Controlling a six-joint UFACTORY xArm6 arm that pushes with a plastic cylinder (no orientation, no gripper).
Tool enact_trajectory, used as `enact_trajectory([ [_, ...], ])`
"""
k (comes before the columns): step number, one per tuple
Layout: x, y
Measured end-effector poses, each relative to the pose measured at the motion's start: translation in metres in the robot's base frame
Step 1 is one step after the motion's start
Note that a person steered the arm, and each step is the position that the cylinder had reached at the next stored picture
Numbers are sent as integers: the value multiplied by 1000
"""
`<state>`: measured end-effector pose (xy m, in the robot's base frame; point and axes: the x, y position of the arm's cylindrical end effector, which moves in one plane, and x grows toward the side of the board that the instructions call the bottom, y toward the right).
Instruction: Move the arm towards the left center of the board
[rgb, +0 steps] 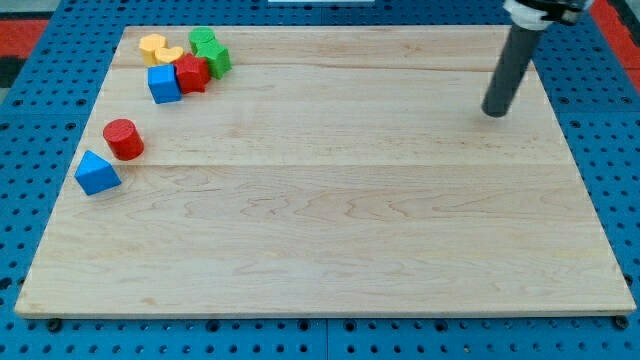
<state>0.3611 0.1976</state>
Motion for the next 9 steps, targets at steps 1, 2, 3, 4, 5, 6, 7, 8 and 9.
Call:
enact_trajectory([
  [1, -9, -55],
  [2, -19, -86],
  [3, -22, -86],
  [4, -25, -86],
  [5, -28, -86],
  [6, -35, -86],
  [7, -34, -88],
  [8, -20, -110],
  [9, -16, -168],
])
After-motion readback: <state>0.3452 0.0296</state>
